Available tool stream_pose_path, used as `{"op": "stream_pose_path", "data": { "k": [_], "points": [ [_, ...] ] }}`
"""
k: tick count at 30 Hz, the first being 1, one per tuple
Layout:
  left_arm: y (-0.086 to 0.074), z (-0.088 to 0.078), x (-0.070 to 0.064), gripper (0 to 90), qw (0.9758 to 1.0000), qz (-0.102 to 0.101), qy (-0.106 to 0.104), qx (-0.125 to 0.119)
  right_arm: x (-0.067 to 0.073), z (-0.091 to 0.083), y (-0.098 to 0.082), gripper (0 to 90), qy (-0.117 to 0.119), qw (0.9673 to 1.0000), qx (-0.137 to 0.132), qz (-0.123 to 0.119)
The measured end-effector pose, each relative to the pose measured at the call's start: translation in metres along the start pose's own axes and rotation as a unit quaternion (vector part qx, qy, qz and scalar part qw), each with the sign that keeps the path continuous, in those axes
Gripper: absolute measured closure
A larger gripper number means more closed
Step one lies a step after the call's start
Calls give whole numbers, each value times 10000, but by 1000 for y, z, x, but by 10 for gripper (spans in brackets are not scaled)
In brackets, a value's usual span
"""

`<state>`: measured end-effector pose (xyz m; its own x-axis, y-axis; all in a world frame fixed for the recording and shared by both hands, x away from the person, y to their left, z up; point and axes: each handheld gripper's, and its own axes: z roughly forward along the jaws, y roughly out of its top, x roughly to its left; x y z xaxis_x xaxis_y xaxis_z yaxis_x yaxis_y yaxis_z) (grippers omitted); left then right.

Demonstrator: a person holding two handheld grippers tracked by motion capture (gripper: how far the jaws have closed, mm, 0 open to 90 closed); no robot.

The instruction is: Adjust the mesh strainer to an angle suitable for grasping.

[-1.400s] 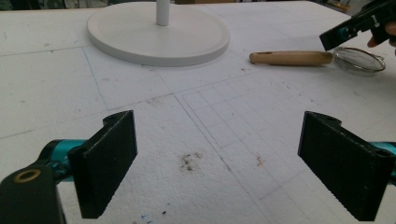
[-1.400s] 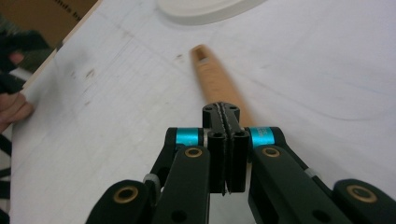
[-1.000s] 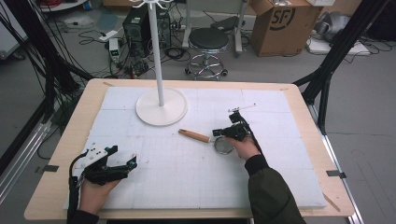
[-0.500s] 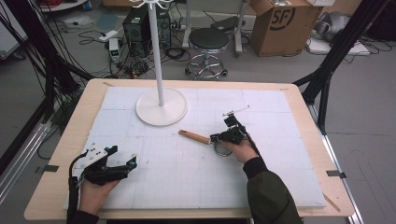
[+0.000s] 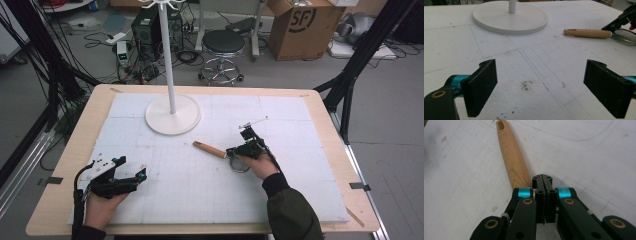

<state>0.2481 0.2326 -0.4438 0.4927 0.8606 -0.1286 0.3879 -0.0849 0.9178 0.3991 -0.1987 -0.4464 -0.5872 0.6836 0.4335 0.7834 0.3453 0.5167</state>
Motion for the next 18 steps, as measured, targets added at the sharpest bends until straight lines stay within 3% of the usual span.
{"op": "stream_pose_path", "data": {
  "k": [18],
  "points": [
    [0,0,0,122,10000,22,-3,5,5,-1,-4,896,279,9990,359,5]
  ]
}}
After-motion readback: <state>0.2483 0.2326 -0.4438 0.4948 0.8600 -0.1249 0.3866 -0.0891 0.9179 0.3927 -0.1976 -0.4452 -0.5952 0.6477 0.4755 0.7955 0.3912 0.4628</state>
